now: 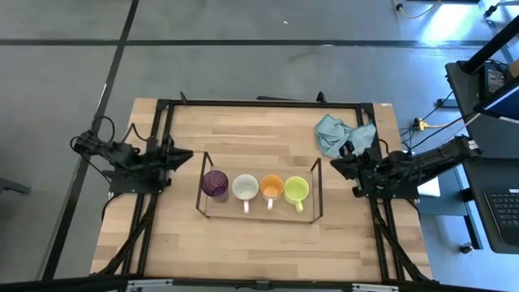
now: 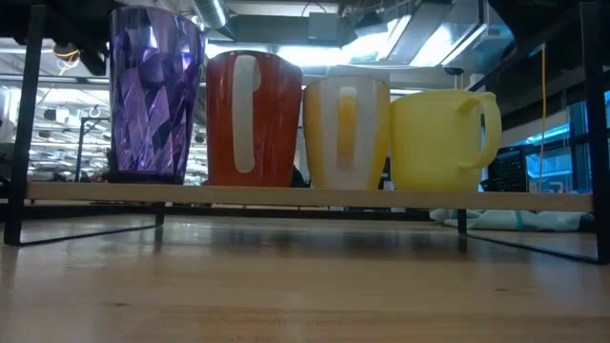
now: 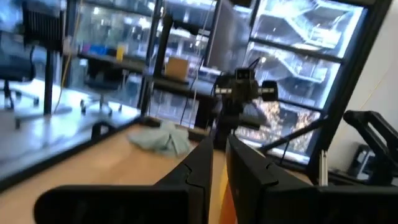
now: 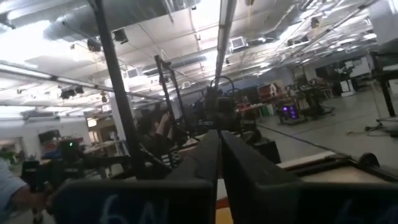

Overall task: Stack small to large cups/mugs on shelf
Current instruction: Return to Home Position

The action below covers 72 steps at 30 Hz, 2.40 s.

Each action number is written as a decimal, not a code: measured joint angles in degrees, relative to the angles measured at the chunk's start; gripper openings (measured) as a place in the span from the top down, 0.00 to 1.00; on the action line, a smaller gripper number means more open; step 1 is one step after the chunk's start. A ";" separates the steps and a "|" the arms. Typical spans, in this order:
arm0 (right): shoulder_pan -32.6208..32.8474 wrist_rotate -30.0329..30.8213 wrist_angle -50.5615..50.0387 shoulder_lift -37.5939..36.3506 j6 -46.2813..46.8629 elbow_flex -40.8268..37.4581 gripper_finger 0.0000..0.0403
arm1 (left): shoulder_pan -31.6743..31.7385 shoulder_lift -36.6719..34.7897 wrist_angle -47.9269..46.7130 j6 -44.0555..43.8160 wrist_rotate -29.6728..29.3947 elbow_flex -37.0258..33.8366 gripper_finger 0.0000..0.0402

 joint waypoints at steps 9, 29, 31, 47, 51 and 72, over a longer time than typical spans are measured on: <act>0.00 1.43 -0.37 -1.68 -0.21 -1.47 0.95 | 0.00 0.00 -4.22 -4.22 -0.14 0.00 0.90; 0.00 1.48 -11.60 -1.68 -0.84 -1.40 0.95 | 0.00 0.02 -30.62 -17.00 -9.46 0.00 0.90; 0.00 1.48 -13.18 -1.68 -3.71 -1.39 0.95 | 0.01 0.21 -30.52 -16.41 -9.23 -0.79 0.90; 0.02 1.46 -15.53 -1.68 -3.19 -1.38 0.95 | -0.02 0.17 -29.40 -15.61 -4.44 -2.97 0.90; 0.02 1.46 -15.53 -1.68 -3.24 -1.38 0.95 | -0.02 0.17 -29.40 -15.61 -4.42 -2.99 0.90; 0.02 1.46 -15.51 -1.68 -3.28 -1.38 0.95 | -0.02 0.17 -29.42 -15.58 -4.40 -3.04 0.90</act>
